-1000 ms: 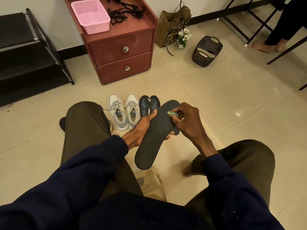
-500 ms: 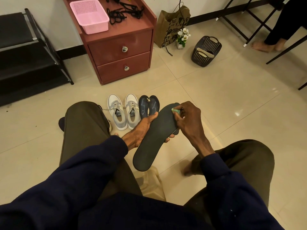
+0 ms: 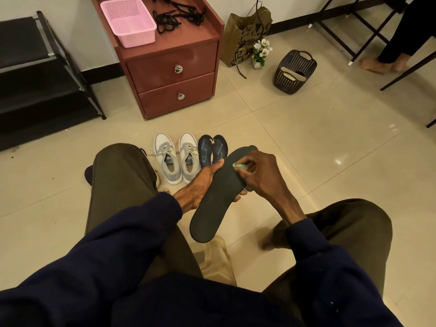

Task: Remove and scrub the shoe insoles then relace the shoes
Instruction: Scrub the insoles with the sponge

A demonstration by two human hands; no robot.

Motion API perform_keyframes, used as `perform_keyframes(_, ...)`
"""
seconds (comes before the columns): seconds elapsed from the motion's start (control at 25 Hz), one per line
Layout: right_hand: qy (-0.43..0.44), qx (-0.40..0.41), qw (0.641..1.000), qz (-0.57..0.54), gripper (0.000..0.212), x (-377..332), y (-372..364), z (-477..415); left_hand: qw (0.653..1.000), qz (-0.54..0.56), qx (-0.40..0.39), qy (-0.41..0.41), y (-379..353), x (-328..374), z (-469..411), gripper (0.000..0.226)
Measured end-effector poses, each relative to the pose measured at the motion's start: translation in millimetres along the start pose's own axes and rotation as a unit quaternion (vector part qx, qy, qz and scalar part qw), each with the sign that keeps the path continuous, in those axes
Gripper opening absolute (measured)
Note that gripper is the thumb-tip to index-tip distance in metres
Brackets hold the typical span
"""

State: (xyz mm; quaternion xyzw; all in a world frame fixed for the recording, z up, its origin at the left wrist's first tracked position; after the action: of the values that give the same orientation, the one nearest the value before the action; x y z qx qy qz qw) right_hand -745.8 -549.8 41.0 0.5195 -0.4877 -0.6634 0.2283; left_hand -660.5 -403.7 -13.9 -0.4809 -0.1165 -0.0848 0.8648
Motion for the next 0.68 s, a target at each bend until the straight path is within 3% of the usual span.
perform_keyframes(0.08, 0.033, -0.079, 0.996, -0.025, 0.004, -9, 4, 1, 1.000, -0.003, 0.008, -0.005, 1, -1, 0, 0.072)
perform_keyframes(0.12, 0.027, -0.069, 0.997, -0.016, 0.004, -7, 7, -1, 1.000, 0.000, 0.004, -0.005, 0, 0, 1, 0.072)
perform_keyframes(0.28, -0.072, 0.083, 0.991, 0.073, 0.006, 22, 11, -9, 1.000, -0.002, -0.018, 0.007, -2, 1, 2, 0.074)
perform_keyframes(0.36, -0.068, 0.091, 0.991, 0.069, 0.006, 18, 6, -5, 1.000, -0.002, -0.003, -0.001, -3, 2, 2, 0.072)
perform_keyframes(0.52, 0.018, -0.115, 0.993, -0.016, 0.006, -12, 1, 5, 0.999, 0.003, 0.029, -0.020, 0, 2, 4, 0.068)
perform_keyframes(0.56, 0.026, -0.130, 0.991, -0.013, 0.006, -14, 2, 5, 0.999, 0.003, 0.034, -0.025, -1, 3, 5, 0.068)
perform_keyframes(0.68, -0.023, 0.006, 0.998, 0.056, 0.004, 3, 9, -4, 0.999, 0.007, 0.020, -0.024, -6, 4, 5, 0.070)
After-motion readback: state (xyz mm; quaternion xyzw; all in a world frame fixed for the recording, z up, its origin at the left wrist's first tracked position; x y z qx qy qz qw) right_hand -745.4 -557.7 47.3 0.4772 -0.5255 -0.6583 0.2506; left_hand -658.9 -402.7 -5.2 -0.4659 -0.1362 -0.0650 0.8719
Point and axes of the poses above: each hand's wrist, its own z-axis away from the middle knuckle, its own y-axis out of the back of the hand, x = y × z, the point moved 1 cm from there along -z, towards the middle knuckle, and after that the axes turned 15 degrees about z, right-handed, at the moved point
